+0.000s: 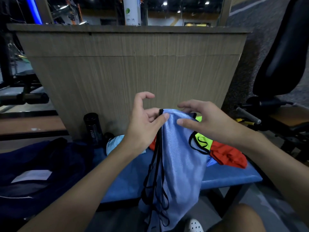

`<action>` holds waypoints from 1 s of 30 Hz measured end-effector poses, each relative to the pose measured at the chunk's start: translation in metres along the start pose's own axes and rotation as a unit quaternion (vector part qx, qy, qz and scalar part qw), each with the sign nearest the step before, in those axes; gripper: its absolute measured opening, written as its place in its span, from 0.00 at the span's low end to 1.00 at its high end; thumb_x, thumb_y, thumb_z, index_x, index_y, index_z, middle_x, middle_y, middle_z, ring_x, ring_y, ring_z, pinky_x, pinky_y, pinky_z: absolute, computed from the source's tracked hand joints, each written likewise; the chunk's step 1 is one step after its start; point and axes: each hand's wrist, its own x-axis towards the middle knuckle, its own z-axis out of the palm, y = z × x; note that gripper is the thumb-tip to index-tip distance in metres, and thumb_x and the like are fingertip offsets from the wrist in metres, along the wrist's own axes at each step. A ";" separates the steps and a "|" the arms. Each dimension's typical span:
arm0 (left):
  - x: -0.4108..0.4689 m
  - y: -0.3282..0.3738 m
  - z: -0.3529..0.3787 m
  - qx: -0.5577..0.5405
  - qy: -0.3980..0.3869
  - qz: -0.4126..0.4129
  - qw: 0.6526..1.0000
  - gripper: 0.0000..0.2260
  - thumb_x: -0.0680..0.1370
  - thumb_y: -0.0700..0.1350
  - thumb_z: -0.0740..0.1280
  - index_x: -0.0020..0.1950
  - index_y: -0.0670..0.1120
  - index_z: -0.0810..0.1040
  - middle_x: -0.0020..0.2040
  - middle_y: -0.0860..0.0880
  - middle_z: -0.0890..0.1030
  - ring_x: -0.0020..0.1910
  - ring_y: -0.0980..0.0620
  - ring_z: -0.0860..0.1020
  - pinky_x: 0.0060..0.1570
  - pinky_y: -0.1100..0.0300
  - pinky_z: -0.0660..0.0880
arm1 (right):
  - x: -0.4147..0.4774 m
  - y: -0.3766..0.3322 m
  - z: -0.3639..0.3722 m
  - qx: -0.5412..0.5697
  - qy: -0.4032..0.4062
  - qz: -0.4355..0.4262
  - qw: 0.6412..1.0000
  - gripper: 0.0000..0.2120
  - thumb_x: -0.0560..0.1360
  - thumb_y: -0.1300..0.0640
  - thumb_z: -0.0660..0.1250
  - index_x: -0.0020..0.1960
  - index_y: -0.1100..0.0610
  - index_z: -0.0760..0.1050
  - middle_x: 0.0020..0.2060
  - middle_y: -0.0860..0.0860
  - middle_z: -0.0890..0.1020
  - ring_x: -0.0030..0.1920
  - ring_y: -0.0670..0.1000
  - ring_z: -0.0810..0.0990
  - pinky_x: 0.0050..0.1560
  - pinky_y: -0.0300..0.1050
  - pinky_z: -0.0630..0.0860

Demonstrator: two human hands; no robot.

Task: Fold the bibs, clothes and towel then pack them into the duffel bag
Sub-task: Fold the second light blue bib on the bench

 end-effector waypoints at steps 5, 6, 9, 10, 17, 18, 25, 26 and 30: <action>-0.007 -0.015 0.005 -0.006 0.008 -0.026 1.000 0.24 0.77 0.34 0.70 0.65 0.52 0.63 0.41 0.42 0.82 0.41 0.48 0.78 0.48 0.54 0.76 | 0.005 -0.003 0.002 -0.055 0.027 -0.046 0.997 0.05 0.78 0.60 0.65 0.45 0.58 0.78 0.37 0.54 0.81 0.41 0.55 0.78 0.46 0.56 0.74; -0.011 -0.020 0.007 -0.005 0.010 -0.040 0.999 0.24 0.77 0.35 0.70 0.66 0.52 0.64 0.39 0.47 0.82 0.41 0.51 0.78 0.47 0.57 0.75 | 0.005 -0.003 0.001 -0.051 0.034 -0.045 0.997 0.05 0.79 0.60 0.64 0.45 0.59 0.77 0.37 0.55 0.80 0.41 0.55 0.78 0.46 0.56 0.74; -0.016 -0.029 0.007 0.003 0.046 -0.059 0.997 0.21 0.78 0.37 0.70 0.64 0.51 0.66 0.34 0.52 0.79 0.36 0.52 0.74 0.44 0.55 0.72 | 0.005 -0.002 -0.002 -0.050 0.038 -0.031 0.998 0.05 0.79 0.61 0.63 0.45 0.58 0.77 0.37 0.54 0.80 0.41 0.54 0.78 0.45 0.54 0.75; -0.014 -0.028 0.006 0.001 0.056 -0.057 0.997 0.19 0.78 0.36 0.70 0.63 0.50 0.66 0.33 0.52 0.78 0.36 0.52 0.73 0.44 0.55 0.71 | 0.005 -0.001 -0.003 -0.058 0.035 -0.025 0.997 0.05 0.79 0.60 0.63 0.45 0.58 0.76 0.37 0.54 0.80 0.41 0.53 0.78 0.45 0.53 0.75; -0.010 -0.016 0.010 0.023 -0.008 -0.017 1.000 0.17 0.80 0.34 0.66 0.60 0.50 0.63 0.36 0.45 0.75 0.34 0.48 0.70 0.35 0.58 0.69 | 0.006 -0.009 -0.003 -0.127 -0.010 -0.074 0.989 0.22 0.75 0.40 0.63 0.38 0.60 0.72 0.30 0.54 0.75 0.33 0.55 0.74 0.37 0.53 0.69; -0.012 -0.017 0.012 0.025 -0.008 -0.017 1.000 0.16 0.80 0.34 0.65 0.61 0.49 0.63 0.35 0.47 0.75 0.33 0.49 0.69 0.33 0.61 0.67 | 0.008 -0.008 -0.002 -0.131 -0.008 -0.079 0.988 0.22 0.77 0.44 0.64 0.36 0.61 0.70 0.29 0.55 0.73 0.31 0.55 0.71 0.35 0.52 0.67; -0.033 -0.041 0.035 0.022 0.070 -0.093 0.993 0.12 0.81 0.42 0.67 0.38 0.52 0.73 0.26 0.59 0.69 0.26 0.61 0.65 0.29 0.68 0.63 | 0.015 -0.010 0.006 -0.168 0.009 -0.070 0.983 0.17 0.80 0.48 0.62 0.36 0.53 0.65 0.27 0.49 0.70 0.31 0.56 0.71 0.35 0.55 0.72; -0.037 -0.042 0.037 0.038 0.073 -0.099 0.992 0.18 0.81 0.43 0.66 0.32 0.52 0.69 0.25 0.59 0.65 0.26 0.60 0.62 0.28 0.67 0.61 | 0.016 -0.012 0.005 -0.179 0.012 -0.060 0.982 0.16 0.80 0.47 0.61 0.37 0.53 0.64 0.28 0.49 0.70 0.32 0.56 0.71 0.36 0.55 0.72; -0.045 -0.058 0.035 0.049 0.088 -0.094 0.990 0.19 0.81 0.45 0.66 0.32 0.43 0.67 0.28 0.55 0.64 0.30 0.57 0.62 0.31 0.63 0.60 | 0.018 -0.016 0.000 -0.205 0.035 -0.046 0.977 0.14 0.81 0.47 0.60 0.40 0.53 0.63 0.28 0.50 0.69 0.33 0.59 0.70 0.36 0.54 0.72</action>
